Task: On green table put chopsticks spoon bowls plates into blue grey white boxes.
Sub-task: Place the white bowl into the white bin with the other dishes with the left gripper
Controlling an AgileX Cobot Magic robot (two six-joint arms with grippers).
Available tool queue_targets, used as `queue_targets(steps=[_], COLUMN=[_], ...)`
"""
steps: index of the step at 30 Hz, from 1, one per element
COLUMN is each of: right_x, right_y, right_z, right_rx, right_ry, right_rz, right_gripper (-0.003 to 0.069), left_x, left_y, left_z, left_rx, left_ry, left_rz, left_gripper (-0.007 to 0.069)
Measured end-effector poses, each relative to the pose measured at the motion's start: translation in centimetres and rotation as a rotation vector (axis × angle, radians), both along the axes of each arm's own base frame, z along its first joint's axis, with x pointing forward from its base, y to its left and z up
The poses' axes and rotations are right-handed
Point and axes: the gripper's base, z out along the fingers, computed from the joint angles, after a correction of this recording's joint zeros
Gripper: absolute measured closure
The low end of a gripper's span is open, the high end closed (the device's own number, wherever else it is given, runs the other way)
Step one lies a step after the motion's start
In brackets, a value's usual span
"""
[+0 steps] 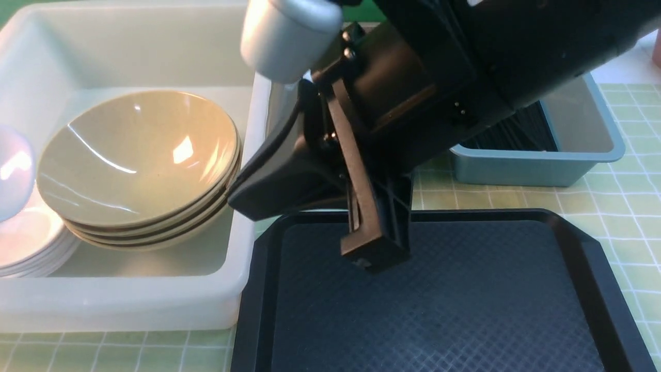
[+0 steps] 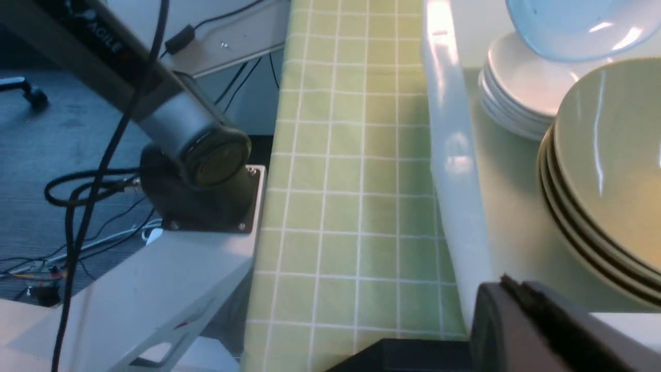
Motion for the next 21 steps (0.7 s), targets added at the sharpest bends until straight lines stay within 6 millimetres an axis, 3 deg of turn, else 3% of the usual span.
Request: queue_targets(steps=[3, 7, 17, 21], right_x=[0.0, -0.1, -0.1, -0.1], right_y=[0.0, 0.0, 0.0, 0.0], right_z=[0.0, 0.0, 0.0, 0.0], right_rx=[-0.001, -0.005, -0.007, -0.007], right_ry=[-0.008, -0.016, -0.021, -0.021], right_rz=[0.004, 0.015, 0.019, 0.019], right_gripper=[0.0636, 0.0636, 0.0634, 0.0634], left_x=[-0.1, 1.5, 4.9, 5.2], left_y=[0.6, 0.5, 1.8, 1.8], left_z=[-0.4, -1.4, -6.1, -6.5], left_rx=[0.056, 0.098, -0.011, -0.04], left_ry=[0.051, 0.078, 0.156, 0.158], left_rz=[0.055, 0.041, 0.059, 0.069], left_gripper=[0.0609, 0.0609, 0.0607, 0.0603])
